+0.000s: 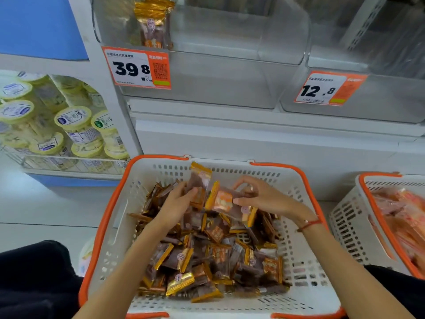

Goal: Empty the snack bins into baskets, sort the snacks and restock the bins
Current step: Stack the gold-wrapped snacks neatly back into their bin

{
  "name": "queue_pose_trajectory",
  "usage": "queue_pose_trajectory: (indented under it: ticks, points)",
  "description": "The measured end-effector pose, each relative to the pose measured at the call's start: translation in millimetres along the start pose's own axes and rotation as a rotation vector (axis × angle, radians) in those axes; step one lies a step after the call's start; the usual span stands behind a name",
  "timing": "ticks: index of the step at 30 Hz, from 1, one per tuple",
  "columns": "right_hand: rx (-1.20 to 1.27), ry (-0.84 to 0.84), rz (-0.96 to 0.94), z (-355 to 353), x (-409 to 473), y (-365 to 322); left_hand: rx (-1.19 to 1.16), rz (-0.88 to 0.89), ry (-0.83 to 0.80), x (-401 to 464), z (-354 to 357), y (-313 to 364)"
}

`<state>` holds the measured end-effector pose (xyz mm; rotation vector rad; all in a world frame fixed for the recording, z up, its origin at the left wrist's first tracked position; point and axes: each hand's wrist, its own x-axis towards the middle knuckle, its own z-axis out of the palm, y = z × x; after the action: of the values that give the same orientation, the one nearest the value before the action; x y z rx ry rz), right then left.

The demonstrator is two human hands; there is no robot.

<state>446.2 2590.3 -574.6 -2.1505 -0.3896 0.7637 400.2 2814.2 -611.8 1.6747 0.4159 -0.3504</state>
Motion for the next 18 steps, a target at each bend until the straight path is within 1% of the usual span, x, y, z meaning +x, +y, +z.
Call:
queue_pose_trajectory:
  ticks: [1,2,3,5,7,9,11,12,13,14,15,16,17,18]
  points:
    - [-0.157,-0.043,-0.061,-3.1,-2.6,-5.3,0.058,0.048,-0.051,1.2,-2.2,2.3]
    - [-0.249,-0.068,-0.099,-3.3,-4.3,-10.0,0.094,0.046,-0.114,3.3,-2.2,3.4]
    - [-0.273,-0.052,-0.115,-1.1,-3.7,-13.9,0.121,0.016,-0.18,3.7,-1.1,4.8]
    - [-0.221,0.108,-0.142,8.1,-0.4,-19.5,0.098,-0.086,-0.296,5.2,4.1,2.9]
    - [-0.087,0.259,-0.171,20.2,4.1,-19.9,0.053,-0.138,-0.332,2.6,9.0,-3.0]
    - [0.015,0.309,-0.199,34.9,8.6,-19.7,0.068,-0.106,-0.303,-2.6,7.5,-11.0]
    - [0.148,0.372,-0.207,50.2,17.1,-16.7,0.058,-0.062,-0.227,-3.7,2.2,-19.3]
    - [0.24,0.446,-0.181,57.7,22.8,-11.6,0.017,-0.054,-0.174,-3.8,-0.8,-23.3]
    - [0.271,0.526,-0.129,64.7,28.9,-1.4,-0.037,-0.05,-0.099,-3.5,-4.4,-27.7]
    - [0.198,0.576,-0.056,70.5,34.3,12.1,-0.087,-0.058,-0.017,-2.6,-7.1,-31.9]
    - [0.037,0.518,0.037,77.2,38.5,29.3,-0.131,-0.072,0.056,-0.6,-9.8,-37.4]
    - [-0.132,0.353,0.123,86.8,41.2,48.0,-0.172,-0.083,0.098,1.1,-11.5,-42.7]
    - [-0.284,0.14,0.194,100.1,41.8,66.8,-0.211,-0.091,0.108,0.9,-11.5,-45.2]
    - [-0.411,-0.034,0.245,114.7,39.8,82.1,-0.236,-0.097,0.099,0.8,-10.6,-47.2]
